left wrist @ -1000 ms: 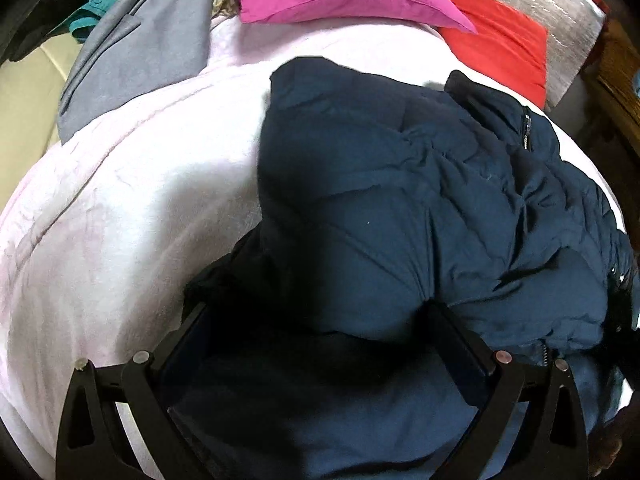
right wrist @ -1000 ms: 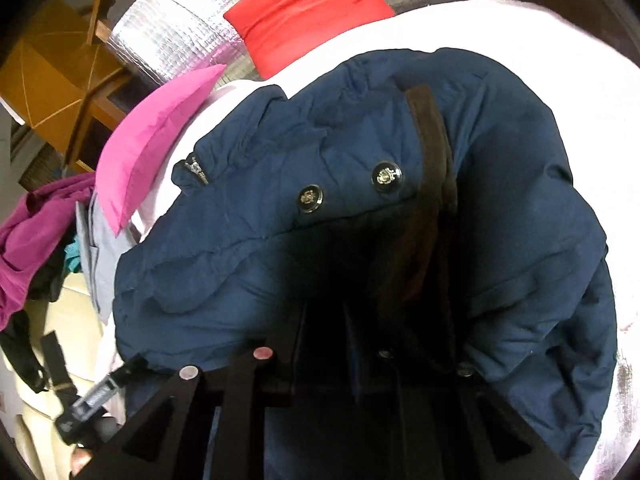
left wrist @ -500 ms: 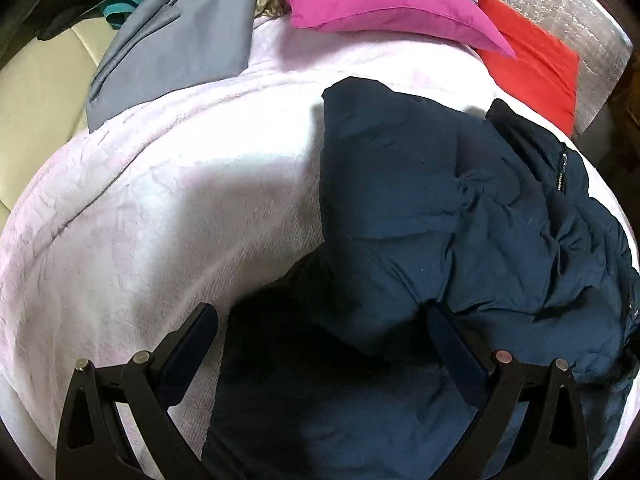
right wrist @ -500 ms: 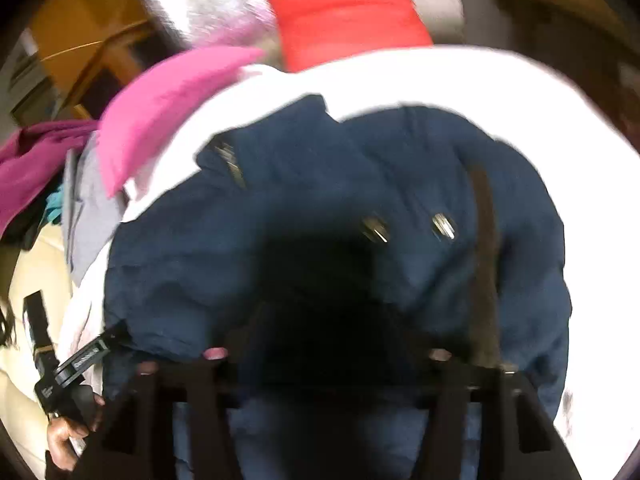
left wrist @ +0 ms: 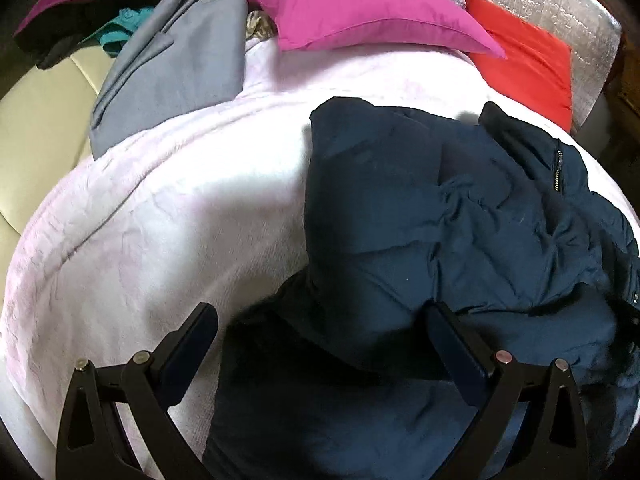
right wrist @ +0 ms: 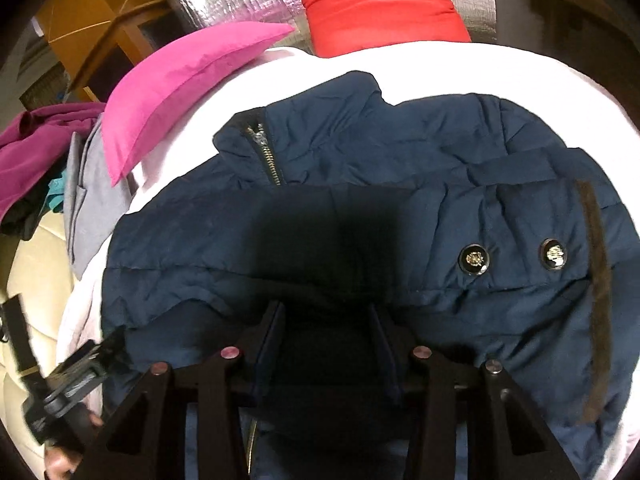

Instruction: Fold large clothes

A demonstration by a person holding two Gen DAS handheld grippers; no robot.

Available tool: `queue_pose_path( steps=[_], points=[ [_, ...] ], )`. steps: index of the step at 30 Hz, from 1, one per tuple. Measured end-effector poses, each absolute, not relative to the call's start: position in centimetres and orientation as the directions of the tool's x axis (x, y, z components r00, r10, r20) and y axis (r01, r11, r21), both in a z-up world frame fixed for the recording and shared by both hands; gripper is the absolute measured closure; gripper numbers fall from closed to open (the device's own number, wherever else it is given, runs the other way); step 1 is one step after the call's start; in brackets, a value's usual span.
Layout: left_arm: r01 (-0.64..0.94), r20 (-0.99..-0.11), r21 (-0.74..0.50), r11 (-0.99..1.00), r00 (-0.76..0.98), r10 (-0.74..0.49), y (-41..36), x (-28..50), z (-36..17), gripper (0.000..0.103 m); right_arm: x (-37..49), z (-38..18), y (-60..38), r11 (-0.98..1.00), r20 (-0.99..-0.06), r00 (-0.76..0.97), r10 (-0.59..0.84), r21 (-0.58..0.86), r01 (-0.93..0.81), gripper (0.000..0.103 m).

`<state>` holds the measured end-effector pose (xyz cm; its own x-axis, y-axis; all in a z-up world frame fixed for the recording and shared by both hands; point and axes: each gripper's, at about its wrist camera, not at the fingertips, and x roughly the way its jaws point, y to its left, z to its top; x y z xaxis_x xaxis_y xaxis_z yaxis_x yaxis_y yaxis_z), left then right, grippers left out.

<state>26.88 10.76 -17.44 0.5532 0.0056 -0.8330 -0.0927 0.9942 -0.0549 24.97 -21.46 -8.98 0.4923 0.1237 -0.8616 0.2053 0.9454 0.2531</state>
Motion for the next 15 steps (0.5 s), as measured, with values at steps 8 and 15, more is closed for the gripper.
queue_pose_path(
  steps=[8,15],
  points=[
    [-0.097,-0.794,-0.056,0.994,0.608,0.014,10.8,25.9,-15.5,0.000,18.9,-5.4,-26.0,0.931,-0.813,0.578,0.062,0.256,0.261,0.058],
    [-0.052,-0.840,-0.029,0.998,0.543,0.004,9.6,26.5,-17.5,0.000,17.9,-10.0,-28.0,0.905,-0.863,0.500,0.070,0.265,0.332,0.057]
  ],
)
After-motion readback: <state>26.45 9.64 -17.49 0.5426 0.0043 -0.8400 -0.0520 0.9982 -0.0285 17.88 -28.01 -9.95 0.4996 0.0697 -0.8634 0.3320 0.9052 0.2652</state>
